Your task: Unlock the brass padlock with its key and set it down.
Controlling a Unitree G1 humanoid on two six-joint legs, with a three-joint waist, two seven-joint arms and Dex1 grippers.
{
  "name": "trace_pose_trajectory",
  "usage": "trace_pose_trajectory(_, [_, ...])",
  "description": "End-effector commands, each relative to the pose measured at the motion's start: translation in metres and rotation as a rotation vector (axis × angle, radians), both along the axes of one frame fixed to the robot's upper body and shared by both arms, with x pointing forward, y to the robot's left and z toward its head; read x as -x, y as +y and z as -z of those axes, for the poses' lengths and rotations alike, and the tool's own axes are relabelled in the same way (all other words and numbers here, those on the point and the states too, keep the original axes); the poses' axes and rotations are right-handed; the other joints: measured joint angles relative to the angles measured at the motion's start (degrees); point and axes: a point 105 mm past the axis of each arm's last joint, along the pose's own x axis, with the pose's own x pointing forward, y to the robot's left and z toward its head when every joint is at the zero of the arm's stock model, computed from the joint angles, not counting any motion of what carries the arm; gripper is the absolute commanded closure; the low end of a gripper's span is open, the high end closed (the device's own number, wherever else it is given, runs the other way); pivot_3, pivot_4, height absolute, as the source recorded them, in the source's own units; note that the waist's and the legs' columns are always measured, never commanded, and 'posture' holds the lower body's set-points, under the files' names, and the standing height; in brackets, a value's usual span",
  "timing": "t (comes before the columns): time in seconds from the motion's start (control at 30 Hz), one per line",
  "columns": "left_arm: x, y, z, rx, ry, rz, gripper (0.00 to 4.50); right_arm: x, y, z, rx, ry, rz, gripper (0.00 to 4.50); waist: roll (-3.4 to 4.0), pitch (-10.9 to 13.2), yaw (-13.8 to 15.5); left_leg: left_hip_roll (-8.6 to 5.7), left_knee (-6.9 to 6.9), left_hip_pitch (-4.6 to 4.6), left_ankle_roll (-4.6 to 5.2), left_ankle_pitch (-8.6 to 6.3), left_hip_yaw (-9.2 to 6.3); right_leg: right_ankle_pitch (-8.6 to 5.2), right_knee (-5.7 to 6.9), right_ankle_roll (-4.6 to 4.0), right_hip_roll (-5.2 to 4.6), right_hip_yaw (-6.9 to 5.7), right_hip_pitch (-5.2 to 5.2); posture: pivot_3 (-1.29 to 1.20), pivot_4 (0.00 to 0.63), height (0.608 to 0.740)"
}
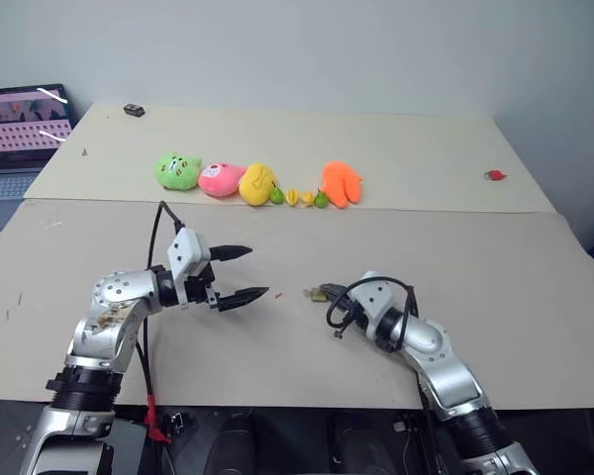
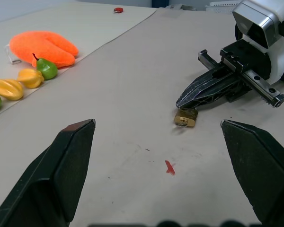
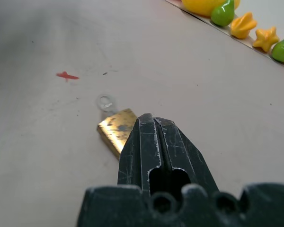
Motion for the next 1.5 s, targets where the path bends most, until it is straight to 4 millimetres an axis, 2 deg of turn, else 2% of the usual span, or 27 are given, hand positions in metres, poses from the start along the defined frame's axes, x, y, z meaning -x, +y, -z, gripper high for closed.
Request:
trace_pose_trajectory(0.03, [-0.004,0.002,-0.013,0.026,-0.042,-0.010,0.00,-0.004,-0.002,-0.013,-0.008,-0.053,-0.001,4.47,0.00,0.0,0.0,0.00,0.00,0.00,0.00,0.00,0.00,0.00,0.00,0.00,0.00,0.00,0.00,0.00,0.150,0.722])
trace_pose_trajectory(0.17, [-0.004,0.001,-0.013,0.030,-0.042,-0.012,0.00,-0.003,-0.003,-0.018,-0.058,-0.053,0.001,4.47,0.00,0.0,0.0,0.00,0.00,0.00,0.00,0.00,0.00,0.00,0.00,-0.01,0.00,0.00,0.00,0.00,0.150,0.722])
trace_pose_trajectory(0.2, [-0.004,0.001,-0.012,0.031,-0.042,-0.013,0.00,-0.002,-0.003,-0.020,-0.073,-0.055,-0.004,3.91,0.00,0.0,0.0,0.00,0.00,0.00,0.00,0.00,0.00,0.00,0.00,0.00,0.00,0.00,0.00,0.00,0.150,0.722])
trace_pose_trajectory(0.23, [-0.004,0.001,-0.012,0.031,-0.041,-0.014,0.00,-0.004,-0.005,-0.021,-0.081,-0.058,0.012,3.72,0.00,0.0,-0.1,0.00,0.00,0.00,0.00,0.00,0.00,0.00,0.00,0.00,0.00,0.00,0.00,0.00,0.150,0.722])
trace_pose_trajectory(0.4, [-0.003,0.002,-0.011,0.034,-0.038,-0.020,0.00,-0.009,-0.011,-0.017,-0.078,-0.025,0.030,1.94,0.00,0.0,-0.1,0.00,0.00,-0.01,0.00,0.00,0.00,0.00,0.00,-0.01,0.00,0.00,0.00,0.00,0.150,0.722])
trace_pose_trajectory(0.57, [-0.002,0.002,-0.010,0.037,-0.035,-0.022,0.00,-0.009,-0.026,-0.019,-0.109,0.035,-0.031,0.27,0.00,0.0,-0.3,0.00,0.00,-0.01,0.00,0.00,0.00,0.03,0.00,-0.04,0.00,0.00,0.00,0.00,0.150,0.722])
trace_pose_trajectory(0.73, [-0.003,0.004,-0.009,0.037,-0.029,-0.024,0.00,-0.011,-0.051,-0.043,-0.125,0.020,-0.161,0.27,0.00,0.0,-0.3,-0.01,0.00,-0.01,0.00,0.00,0.00,0.04,0.00,-0.05,0.02,0.06,0.00,0.00,0.150,0.722])
trace_pose_trajectory(0.83, [-0.005,0.006,-0.010,0.039,-0.029,-0.028,0.00,-0.014,-0.061,-0.039,-0.047,0.033,-0.229,0.27,0.00,0.0,-0.4,-0.01,0.00,0.03,0.01,0.00,0.00,0.04,0.00,-0.04,0.11,0.17,0.02,0.00,0.150,0.722])
trace_pose_trajectory(0.9, [-0.006,0.007,-0.011,0.044,-0.031,-0.033,0.00,-0.017,-0.061,-0.034,-0.013,0.043,-0.267,0.27,0.00,0.0,-0.5,-0.01,0.00,0.05,0.01,0.00,0.00,0.04,0.00,-0.04,0.13,0.19,0.03,0.00,0.150,0.722])
trace_pose_trajectory(1.2, [-0.003,0.010,-0.014,0.050,-0.047,-0.062,0.00,-0.007,-0.027,-0.003,0.133,0.060,-0.539,0.27,0.00,0.0,-0.7,-0.01,-0.01,0.10,0.01,0.00,0.01,0.05,0.04,-0.04,0.15,0.25,0.02,0.00,0.150,0.722])
trace_pose_trajectory(1.5, [0.004,0.019,-0.015,0.055,-0.059,-0.123,0.00,-0.017,0.002,-0.005,0.162,0.015,-0.651,0.27,0.01,0.0,-0.7,-0.01,-0.02,0.16,0.00,0.00,0.03,0.17,0.06,-0.24,0.16,0.31,0.04,0.00,0.150,0.722])
